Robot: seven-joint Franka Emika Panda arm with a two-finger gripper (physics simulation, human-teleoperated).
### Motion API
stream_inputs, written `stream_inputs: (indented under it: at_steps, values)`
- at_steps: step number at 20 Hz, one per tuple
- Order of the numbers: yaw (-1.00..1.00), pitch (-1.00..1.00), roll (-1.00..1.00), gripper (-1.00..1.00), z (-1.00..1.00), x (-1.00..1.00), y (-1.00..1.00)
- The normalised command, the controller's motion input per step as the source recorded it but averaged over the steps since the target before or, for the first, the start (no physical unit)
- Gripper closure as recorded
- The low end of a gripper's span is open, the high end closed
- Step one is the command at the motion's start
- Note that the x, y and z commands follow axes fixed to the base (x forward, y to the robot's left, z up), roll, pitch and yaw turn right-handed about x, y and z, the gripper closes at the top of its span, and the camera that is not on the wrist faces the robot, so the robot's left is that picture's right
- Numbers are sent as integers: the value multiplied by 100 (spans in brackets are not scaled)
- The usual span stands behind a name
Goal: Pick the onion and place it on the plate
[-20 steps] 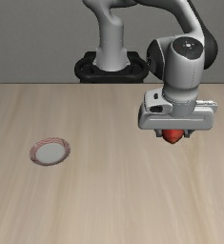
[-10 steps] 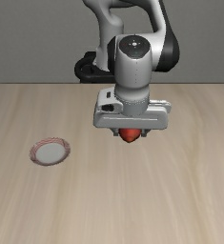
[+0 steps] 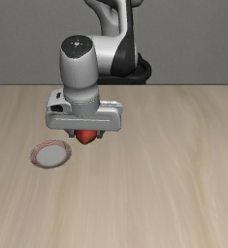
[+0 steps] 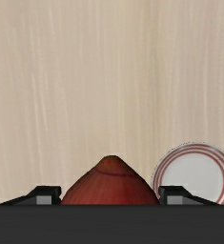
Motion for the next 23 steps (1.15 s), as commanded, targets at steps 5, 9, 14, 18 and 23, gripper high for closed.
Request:
stream_inputs:
  at_steps: [5,9,14,18,23]
  values:
    - [0,0,0,100,0,0,-100]
    - [0,0,0,100,0,-50,-50]
    - [0,0,0,-100,0,0,-20]
    - [0,0,0,-100,0,0,0]
    - [0,0,0,-100,0,0,0]
